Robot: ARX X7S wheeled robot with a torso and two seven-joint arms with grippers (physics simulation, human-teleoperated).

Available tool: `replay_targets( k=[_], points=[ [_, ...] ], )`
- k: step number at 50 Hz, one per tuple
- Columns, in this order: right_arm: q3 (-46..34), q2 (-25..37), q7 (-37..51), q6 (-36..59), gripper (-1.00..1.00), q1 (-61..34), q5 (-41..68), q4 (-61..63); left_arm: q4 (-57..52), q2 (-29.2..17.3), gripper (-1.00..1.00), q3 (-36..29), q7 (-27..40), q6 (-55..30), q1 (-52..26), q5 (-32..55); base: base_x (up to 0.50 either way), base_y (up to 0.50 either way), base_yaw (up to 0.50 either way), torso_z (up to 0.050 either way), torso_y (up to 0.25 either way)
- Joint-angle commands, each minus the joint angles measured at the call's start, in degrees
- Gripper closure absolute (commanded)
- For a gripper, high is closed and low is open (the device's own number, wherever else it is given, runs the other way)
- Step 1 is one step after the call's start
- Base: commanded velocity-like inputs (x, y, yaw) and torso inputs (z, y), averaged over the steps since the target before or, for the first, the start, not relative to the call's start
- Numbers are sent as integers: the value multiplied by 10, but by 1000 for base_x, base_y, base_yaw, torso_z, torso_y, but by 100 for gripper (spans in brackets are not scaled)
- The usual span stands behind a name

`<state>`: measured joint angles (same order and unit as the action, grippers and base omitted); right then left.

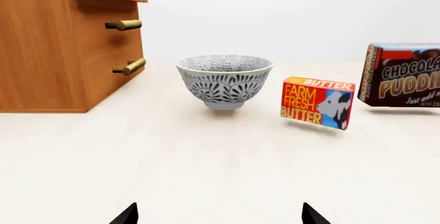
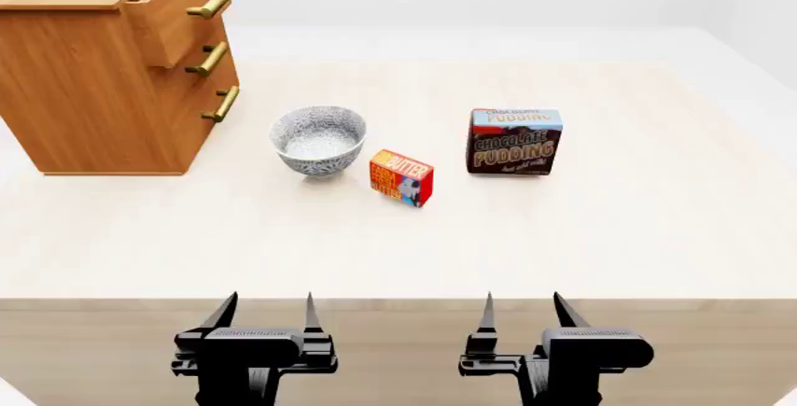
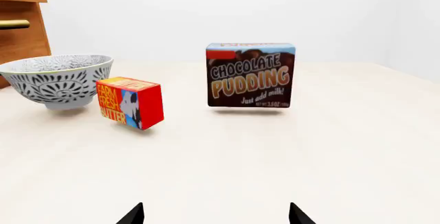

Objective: Put the butter at the back in the top drawer of the cabinet and close it.

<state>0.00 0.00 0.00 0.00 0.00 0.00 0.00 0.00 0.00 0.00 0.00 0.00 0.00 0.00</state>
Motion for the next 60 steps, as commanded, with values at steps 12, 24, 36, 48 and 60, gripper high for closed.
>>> replay_targets(
  k=[12,24,36,48,60],
  points=[
    [-26,26,31,22,-100,-9,44,-1,-1,-27,-100,-32,30,-4,-2,26,0,28,0,0,0],
    [-39,37,45,20,-100,-10,54,-2,0,-38,-100,-44,43,-3,-4,38,0,500,0,0,0],
    [-43,43,56,28,-100,-15,70,-6,1,-45,-100,-50,52,9,-3,47,0,130,0,0,0],
    [-46,59,74,102,-100,5,93,97,-83,-61,-100,-57,64,-38,17,61,0,0,0,29,0],
    [-54,80,99,227,-100,9,113,238,-222,-85,-100,-53,75,-154,14,92,0,0,0,50,0]
  ],
)
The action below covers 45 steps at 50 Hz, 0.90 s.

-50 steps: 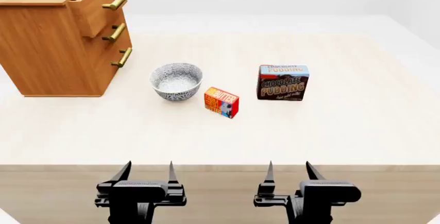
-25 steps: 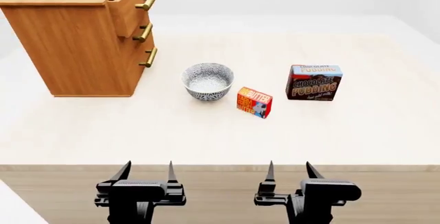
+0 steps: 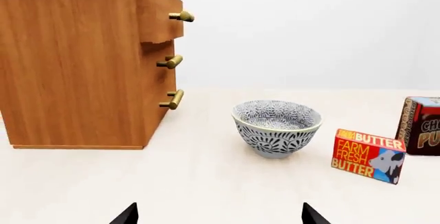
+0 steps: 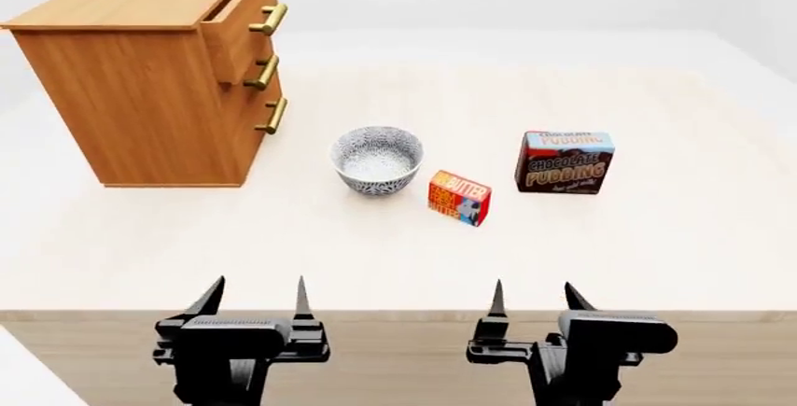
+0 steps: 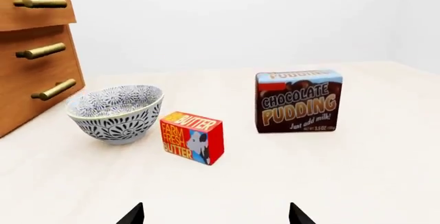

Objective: Put the butter at the back in the top drawer of the cabinet and close it.

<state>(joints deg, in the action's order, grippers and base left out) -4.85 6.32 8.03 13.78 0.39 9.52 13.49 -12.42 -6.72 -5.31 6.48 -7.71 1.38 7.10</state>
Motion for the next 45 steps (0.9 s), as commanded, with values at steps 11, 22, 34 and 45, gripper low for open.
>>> replay_targets(
  k=[11,22,34,45],
  points=[
    [-10,30,29,141,-100,-2,30,159,-145,-29,-100,1,18,-118,-5,33,0,0,0,50,0],
    [-11,36,31,135,-100,3,35,173,-161,-36,-100,0,21,-118,-1,41,152,0,0,50,0],
    [-13,40,35,132,-100,5,41,177,-167,-41,-100,-3,27,-101,6,43,500,0,0,5,0],
    [-16,42,41,130,-100,5,43,175,-165,-49,-100,-8,34,-93,7,51,500,0,0,0,0]
  ],
)
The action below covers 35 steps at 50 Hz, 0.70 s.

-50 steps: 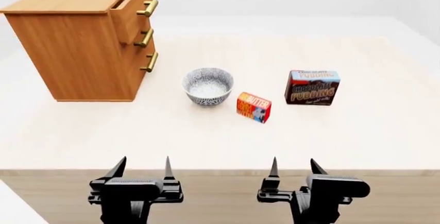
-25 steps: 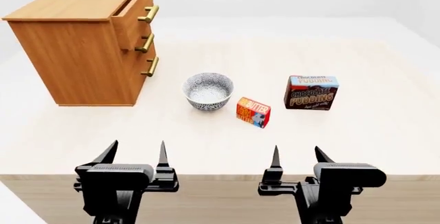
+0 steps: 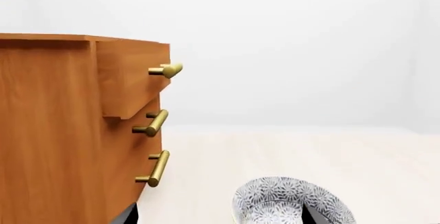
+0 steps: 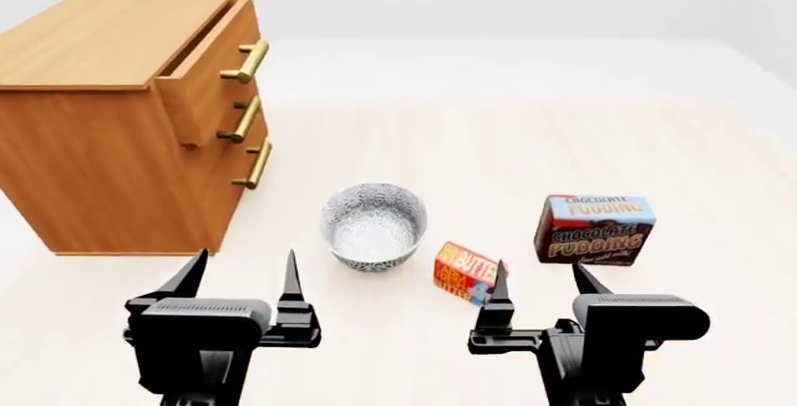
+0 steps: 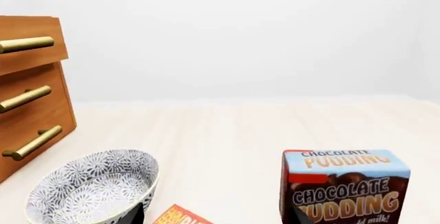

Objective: Put the butter at the back in the top drawer of the cabinet and close it.

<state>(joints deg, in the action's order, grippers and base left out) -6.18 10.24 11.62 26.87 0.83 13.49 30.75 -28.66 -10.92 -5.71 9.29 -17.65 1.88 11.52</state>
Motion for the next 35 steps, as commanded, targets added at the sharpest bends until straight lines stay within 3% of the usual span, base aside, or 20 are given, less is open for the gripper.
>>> replay_targets(
  k=[1,18,35],
  points=[
    [-3,4,5,-1,-100,0,3,2,-3,-8,-100,-4,7,7,2,7,500,0,0,0,0],
    [-2,7,13,-14,-100,5,9,5,-6,-17,-100,-10,19,7,1,17,496,0,0,0,0],
    [-6,12,20,-15,-100,8,15,14,-18,-28,-100,-14,29,1,1,29,74,0,0,0,1]
  ],
)
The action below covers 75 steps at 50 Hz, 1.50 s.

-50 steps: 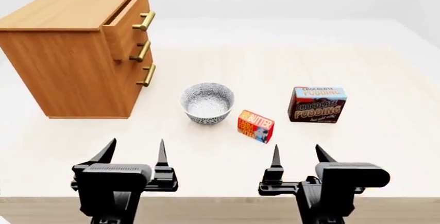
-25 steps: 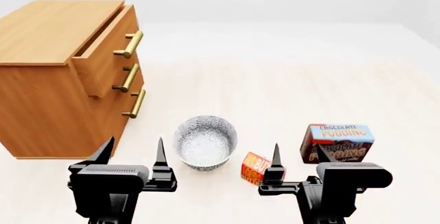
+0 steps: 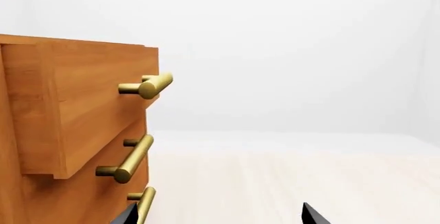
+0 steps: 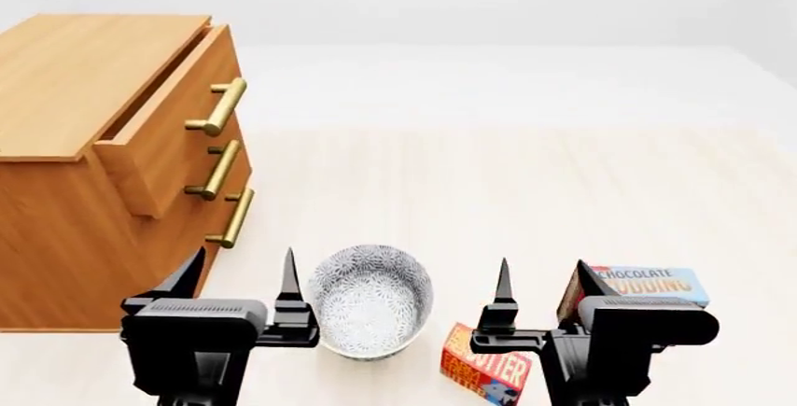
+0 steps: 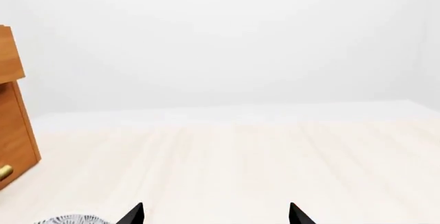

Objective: Put the butter at the back in the top drawer of the cabinet and close it.

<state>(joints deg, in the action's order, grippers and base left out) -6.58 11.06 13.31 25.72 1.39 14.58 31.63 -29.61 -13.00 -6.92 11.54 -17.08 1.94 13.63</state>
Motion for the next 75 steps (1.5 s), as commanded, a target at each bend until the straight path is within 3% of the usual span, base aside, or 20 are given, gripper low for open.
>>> replay_targets(
  k=[1,19,37,52,61,75],
  points=[
    [-2,4,3,-4,-100,2,4,5,-11,-8,-100,-2,7,-7,0,9,0,0,0,0,0],
    [-2,11,12,10,-100,3,15,20,-183,-49,-100,48,52,-209,-61,102,0,0,0,0,0],
    [2,18,14,3,-100,8,27,25,-195,-54,-100,121,113,-503,-321,276,0,0,0,0,0],
    [2,24,18,4,-100,6,33,27,-75,-46,-100,119,163,-681,-555,325,0,0,0,0,0],
    [2,27,20,6,-100,8,38,32,18,-46,-100,92,170,-707,-647,322,0,0,0,0,0],
    [1,33,24,7,-100,9,44,36,200,-72,-100,-16,201,-715,-759,327,0,0,0,0,0]
  ],
)
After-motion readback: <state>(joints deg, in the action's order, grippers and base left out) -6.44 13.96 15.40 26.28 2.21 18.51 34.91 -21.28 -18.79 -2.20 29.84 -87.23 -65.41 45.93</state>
